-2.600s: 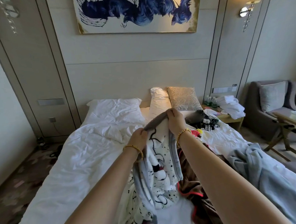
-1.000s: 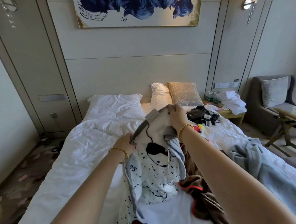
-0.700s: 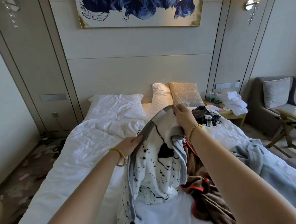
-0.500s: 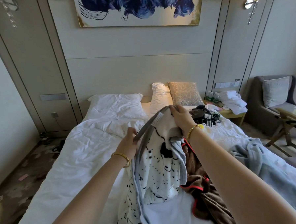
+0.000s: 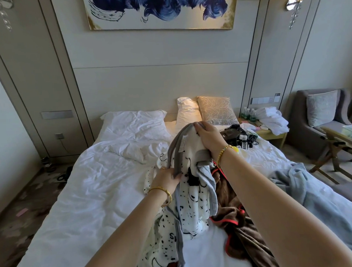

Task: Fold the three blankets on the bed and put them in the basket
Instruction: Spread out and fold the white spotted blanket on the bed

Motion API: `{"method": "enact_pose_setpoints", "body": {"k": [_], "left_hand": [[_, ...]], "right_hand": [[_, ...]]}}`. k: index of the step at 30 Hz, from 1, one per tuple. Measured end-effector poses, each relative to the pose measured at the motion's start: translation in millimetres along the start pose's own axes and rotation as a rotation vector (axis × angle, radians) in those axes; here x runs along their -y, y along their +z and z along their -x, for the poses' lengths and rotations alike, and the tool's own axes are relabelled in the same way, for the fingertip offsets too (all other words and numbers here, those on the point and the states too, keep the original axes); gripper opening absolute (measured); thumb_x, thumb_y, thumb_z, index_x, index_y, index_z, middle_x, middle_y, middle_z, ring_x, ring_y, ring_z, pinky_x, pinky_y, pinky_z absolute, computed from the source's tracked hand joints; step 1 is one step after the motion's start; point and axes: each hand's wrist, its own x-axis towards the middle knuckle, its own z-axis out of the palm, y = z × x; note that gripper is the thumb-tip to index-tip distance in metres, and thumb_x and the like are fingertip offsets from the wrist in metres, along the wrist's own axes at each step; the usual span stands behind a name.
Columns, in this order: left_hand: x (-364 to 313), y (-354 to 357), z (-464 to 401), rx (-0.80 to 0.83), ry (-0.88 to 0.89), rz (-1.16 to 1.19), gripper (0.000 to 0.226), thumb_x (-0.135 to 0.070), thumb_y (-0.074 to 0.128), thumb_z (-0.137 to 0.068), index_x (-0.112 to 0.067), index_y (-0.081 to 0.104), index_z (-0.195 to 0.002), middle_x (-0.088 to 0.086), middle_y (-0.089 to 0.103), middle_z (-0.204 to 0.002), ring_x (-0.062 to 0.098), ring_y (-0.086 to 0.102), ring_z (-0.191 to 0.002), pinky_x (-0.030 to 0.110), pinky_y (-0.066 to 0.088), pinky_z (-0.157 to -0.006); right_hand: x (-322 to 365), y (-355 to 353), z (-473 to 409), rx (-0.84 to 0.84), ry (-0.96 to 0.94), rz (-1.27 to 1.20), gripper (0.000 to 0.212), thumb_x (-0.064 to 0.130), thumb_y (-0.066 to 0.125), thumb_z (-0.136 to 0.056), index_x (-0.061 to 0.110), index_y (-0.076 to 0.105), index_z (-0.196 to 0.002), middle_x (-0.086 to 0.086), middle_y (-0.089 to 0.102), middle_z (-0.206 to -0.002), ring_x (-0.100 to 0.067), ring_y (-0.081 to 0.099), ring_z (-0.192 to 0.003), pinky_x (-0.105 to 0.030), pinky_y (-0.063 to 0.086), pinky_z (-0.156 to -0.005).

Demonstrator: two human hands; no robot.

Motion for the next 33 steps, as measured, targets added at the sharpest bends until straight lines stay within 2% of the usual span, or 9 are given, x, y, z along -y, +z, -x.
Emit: {"method": "enact_pose_setpoints", "body": {"k": [4, 8, 12, 16, 20, 25, 27, 29, 33], "left_hand": [[7.4, -2.7, 7.8, -0.16, -0.032, 0.192, 0.024, -0.021, 0.04, -0.097, -0.007, 0.06, -0.101, 0.003, 0.053, -0.074, 0.014, 0.048, -0.058, 0.024, 0.038, -0.052], [10.8, -37.7, 8.1, -0.32, 0.01, 0.613, 0.014, -0.019, 0.044, -0.097, -0.014, 0.058, -0.094, -0.002, 0.056, -0.077, 0.01, 0.052, -0.069, 0.021, 0.041, -0.061], [5.9, -56.4, -1.4, -0.309, -0.05, 0.425, 0.015, -0.028, 0.047, -0.096, -0.019, 0.046, -0.107, -0.006, 0.055, -0.084, 0.016, 0.053, -0.074, 0.024, 0.04, -0.057], [7.7, -58.5, -7.9, -0.245, -0.105, 0.221, 0.02, -0.026, 0.048, -0.096, -0.014, 0.051, -0.079, -0.001, 0.05, -0.073, 0.02, 0.049, -0.076, 0.026, 0.035, -0.058], [-5.1, -49.1, -4.9, -0.193, 0.05, 0.32, 0.005, -0.015, 0.051, -0.092, -0.017, 0.052, -0.088, -0.004, 0.052, -0.077, 0.014, 0.049, -0.074, 0.021, 0.038, -0.06], [-21.4, -37.3, -3.5, -0.046, 0.201, 0.138, 0.011, -0.009, 0.051, -0.088, -0.016, 0.058, -0.093, -0.002, 0.055, -0.085, 0.016, 0.051, -0.078, 0.024, 0.039, -0.066], [-26.0, -34.7, -3.5, -0.046, 0.208, 0.167, 0.01, -0.01, 0.052, -0.088, -0.016, 0.058, -0.093, -0.001, 0.056, -0.085, 0.016, 0.053, -0.079, 0.025, 0.041, -0.067], [-25.8, -35.1, -4.6, -0.068, 0.18, 0.206, 0.007, -0.011, 0.051, -0.089, -0.016, 0.055, -0.093, 0.0, 0.055, -0.084, 0.017, 0.052, -0.077, 0.025, 0.042, -0.062], [-13.3, -38.9, -2.5, -0.062, 0.169, 0.205, 0.011, -0.013, 0.051, -0.09, -0.018, 0.044, -0.096, 0.0, 0.053, -0.083, 0.017, 0.052, -0.075, 0.025, 0.041, -0.059]], "right_hand": [[-9.3, -17.8, -5.7, -0.088, -0.04, 0.121, 0.021, 0.019, 0.044, -0.098, 0.004, 0.054, -0.088, -0.005, 0.05, -0.074, -0.018, 0.046, -0.072, -0.029, 0.038, -0.069], [-31.7, -40.1, -10.4, -0.06, -0.044, 0.439, 0.032, 0.01, 0.041, -0.097, 0.013, 0.042, -0.065, -0.003, 0.041, -0.067, -0.019, 0.041, -0.069, -0.025, 0.03, -0.069], [-54.0, -44.8, -12.4, -0.02, 0.035, 0.626, 0.034, 0.014, 0.047, -0.095, 0.022, 0.037, -0.063, 0.004, 0.04, -0.067, -0.013, 0.038, -0.061, -0.024, 0.032, -0.064], [-67.8, -51.0, -9.4, 0.227, 0.15, 0.931, 0.017, 0.004, 0.044, -0.09, 0.009, 0.057, -0.099, -0.008, 0.051, -0.089, -0.017, 0.046, -0.078, -0.023, 0.036, -0.066], [-74.2, -44.7, 2.5, 0.418, 0.272, 1.17, 0.021, 0.012, 0.051, -0.088, 0.007, 0.051, -0.109, 0.0, 0.048, -0.077, -0.015, 0.047, -0.069, -0.021, 0.038, -0.057], [-60.4, -14.2, 9.4, 0.655, 0.171, 0.816, 0.066, 0.034, 0.068, -0.081, 0.016, 0.034, -0.136, 0.001, 0.048, -0.123, -0.017, 0.049, -0.109, -0.031, 0.041, -0.099], [-49.5, 1.4, 15.1, 0.673, 0.043, 0.755, 0.041, 0.032, 0.062, -0.086, 0.015, 0.049, -0.121, 0.001, 0.057, -0.109, -0.016, 0.054, -0.099, -0.029, 0.044, -0.09], [-42.0, 14.2, 19.7, 0.625, -0.042, 0.747, 0.008, 0.022, 0.054, -0.09, 0.013, 0.055, -0.09, 0.002, 0.053, -0.076, -0.014, 0.049, -0.074, -0.02, 0.039, -0.063], [-37.5, 23.4, 24.3, 0.57, -0.092, 0.769, 0.024, 0.009, 0.04, -0.096, 0.011, 0.054, -0.077, 0.004, 0.044, -0.067, -0.007, 0.037, -0.057, -0.015, 0.03, -0.048]]}}
